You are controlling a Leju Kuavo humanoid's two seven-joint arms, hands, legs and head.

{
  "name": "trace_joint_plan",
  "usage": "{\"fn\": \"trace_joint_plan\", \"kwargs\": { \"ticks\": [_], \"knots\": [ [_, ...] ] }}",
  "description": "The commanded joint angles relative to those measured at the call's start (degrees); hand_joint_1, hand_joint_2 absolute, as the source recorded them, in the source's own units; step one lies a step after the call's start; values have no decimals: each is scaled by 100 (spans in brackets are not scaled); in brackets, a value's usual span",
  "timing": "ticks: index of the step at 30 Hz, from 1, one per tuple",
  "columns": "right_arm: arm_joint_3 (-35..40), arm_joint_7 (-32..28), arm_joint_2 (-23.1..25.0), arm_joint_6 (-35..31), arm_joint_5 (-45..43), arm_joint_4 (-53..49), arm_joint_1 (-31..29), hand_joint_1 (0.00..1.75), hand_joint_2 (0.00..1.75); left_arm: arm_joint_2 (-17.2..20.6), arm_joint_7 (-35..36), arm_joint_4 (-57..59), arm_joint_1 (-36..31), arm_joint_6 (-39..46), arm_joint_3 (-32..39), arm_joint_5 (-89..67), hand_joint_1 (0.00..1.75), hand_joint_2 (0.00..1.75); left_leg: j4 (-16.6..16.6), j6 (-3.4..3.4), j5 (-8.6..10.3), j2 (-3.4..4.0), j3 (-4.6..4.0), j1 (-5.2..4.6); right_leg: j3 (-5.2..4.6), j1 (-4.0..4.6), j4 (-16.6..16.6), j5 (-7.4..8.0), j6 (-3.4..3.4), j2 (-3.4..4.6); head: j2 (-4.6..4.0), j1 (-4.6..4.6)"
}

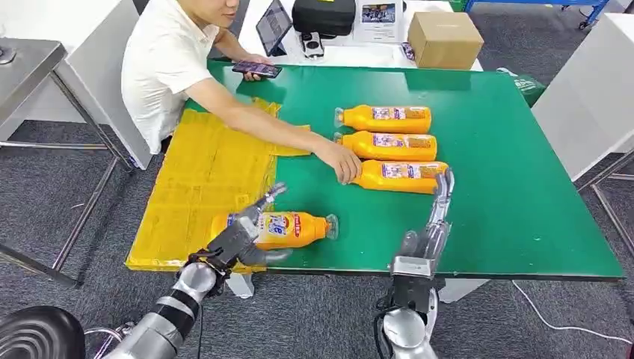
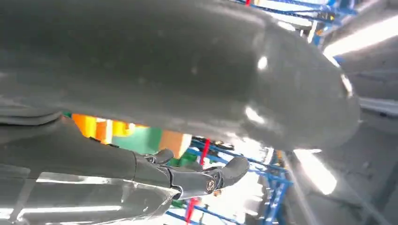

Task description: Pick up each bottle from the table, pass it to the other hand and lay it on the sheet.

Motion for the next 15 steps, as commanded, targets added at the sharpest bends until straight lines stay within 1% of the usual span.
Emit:
{"fn": "trace_joint_plan", "kwargs": {
  "ticks": [1, 2, 3, 4, 5, 6, 7, 8, 9, 10, 11, 12, 13, 14, 15],
  "knots": [
    [-954, 113, -353, 11, 2061, 2216, -310, 0, 175, -229, -504, -3310, 1462, 4033, -892, 344, 0, 175, -13, -3, -7, 5, -1, 7, 5, 8, -23, -2, -5, 4, 0, 7],
    [-990, 82, -421, 11, 2074, 2314, -356, 0, 175, -189, -494, -3287, 1469, 4214, -959, 240, 0, 175, -15, -4, -11, 7, 7, 4, 11, 5, -23, -6, -8, 6, 0, 4],
    [-1203, 93, -419, 11, 2451, 2278, -352, 0, 175, -164, -578, -3271, 1472, 4510, -1015, 139, 0, 175, -8, -3, -6, 5, -14, 1, -11, 2, -11, -3, -6, 4, 0, 2],
    [-1294, 245, -482, 11, 2696, 2279, -355, 0, 175, -144, -642, -3288, 1492, 4667, -1058, 126, 0, 175, -9, -5, -9, 4, -7, 2, -4, 3, -13, -6, -9, 3, 0, 4],
    [-1311, 719, -609, 11, 3268, 2329, -361, 0, 175, -113, -651, -3352, 1533, 4698, -1127, 105, 0, 175, -7, -4, -5, -1, -26, 0, -22, 1, -10, -3, -7, -1, 0, 7],
    [-1259, 871, -717, 11, 3390, 2405, -381, 0, 175, -98, -637, -3421, 1578, 4704, -1166, 91, 0, 175, -7, -7, -8, -3, -22, 0, -17, 2, -10, -6, -11, -1, 0, 2],
    [-1093, 1571, -1026, 11, 4055, 2617, -429, 0, 175, -84, -482, -3530, 1651, 4499, -1231, 253, 0, 175, -7, -4, -5, -3, -33, -2, -27, 0, -11, -2, -6, -1, 0, 2],
    [-1137, 1862, -1129, 11, 4301, 2676, -464, 0, 175, -85, -384, -3628, 1698, 4342, -1274, 369, 0, 175, -11, -6, -8, 2, -20, -1, -16, 2, -16, -4, -10, 5, 0, 4],
    [-1170, 2153, -1274, 11, 4601, 2877, -512, 0, 175, -100, -200, -3654, 1732, 4144, -1324, 521, 0, 175, -7, -3, -6, 0, -31, 0, -24, 2, -15, -1, -5, 2, 0, 2],
    [-1149, 2455, -1429, 11, 4937, 2954, -528, 0, 175, -146, -47, -3729, 1802, 3940, -1298, 803, 0, 175, -10, -5, -8, 0, -20, -2, -15, 0, -16, -4, -8, 1, 0, 2],
    [-1207, 2615, -1536, 11, 5132, 2997, -515, 0, 175, -170, -7, -3745, 1844, 3860, -1323, 896, 0, 175, -12, -7, -12, 0, -8, -1, -3, 2, -18, -8, -12, 2, 0, 4],
    [-1226, 2563, -1586, 11, 5071, 2995, -501, 0, 175, -175, -8, -3738, 1857, 3864, -1350, 891, 0, 175, -8, -5, -10, -6, -18, -1, -11, 2, -16, -6, -9, -4, 0, 2],
    [-1180, 2708, -1740, 11, 5301, 3065, -540, 0, 175, -156, -20, -3765, 1886, 3661, -1424, 1053, 0, 175, -7, -3, -5, -9, -32, -4, -26, 0, -13, -4, -5, -7, 0, 4],
    [-1178, 2711, -1768, 14, 5295, 3079, -554, 0, 175, -163, -20, -3766, 1903, 3662, -1438, 1053, 0, 175, -4, -1, -4, -6, -41, -5, -35, -1, -10, -1, -3, -4, 0, 4],
    [-1183, 2711, -1783, 17, 5295, 3077, -562, 0, 175, -165, -20, -3763, 1911, 3661, -1443, 1053, 0, 175, -5, -3, -9, -3, -29, -7, -25, -2, -10, -5, -6, -1, 0, 2]
  ]
}}
